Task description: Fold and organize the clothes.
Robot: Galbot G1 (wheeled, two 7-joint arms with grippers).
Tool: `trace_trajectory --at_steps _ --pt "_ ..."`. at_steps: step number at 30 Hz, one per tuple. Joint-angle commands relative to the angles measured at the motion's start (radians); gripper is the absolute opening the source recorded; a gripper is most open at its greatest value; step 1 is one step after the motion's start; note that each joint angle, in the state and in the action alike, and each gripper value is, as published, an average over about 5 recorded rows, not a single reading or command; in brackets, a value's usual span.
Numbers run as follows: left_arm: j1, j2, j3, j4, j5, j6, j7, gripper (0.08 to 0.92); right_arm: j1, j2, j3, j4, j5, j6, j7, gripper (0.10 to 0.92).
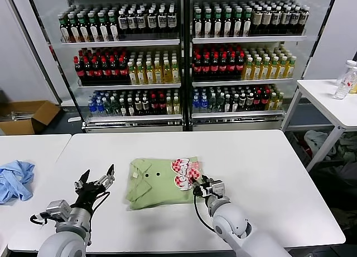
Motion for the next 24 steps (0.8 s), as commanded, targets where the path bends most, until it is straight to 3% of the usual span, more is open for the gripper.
trace_trajectory --at_steps 1,8,11,18,24 --pt "0.04 0.017 -0.03 -0.024 -0.024 -0.005 0.002 0.823 -0.038 -0.119 0.119 0.021 -0.078 -0.005 -0.051 0.429" --pt "0.051 0.016 -0.012 -0.044 -0.019 -0.003 0.003 0.823 -0.154 -0.287 0.299 0.113 -0.158 0.047 -0.13 0.227" --pt "0.055 0.012 -0.001 -0.054 -0.006 -0.004 0.004 0.823 -0.168 -0.303 0.328 0.143 -0.165 0.153 -0.111 0.209" --pt "0.072 -0.003 0.009 -0.09 0.031 -0.005 0.006 0.823 -0.259 -0.266 0.389 0.3 -0.219 0.335 -0.058 0.395" --pt "0.12 -0.012 0.003 -0.141 0.078 -0.005 0.012 0.822 -0.435 -0.243 0.528 0.427 -0.223 0.395 -0.092 0.569"
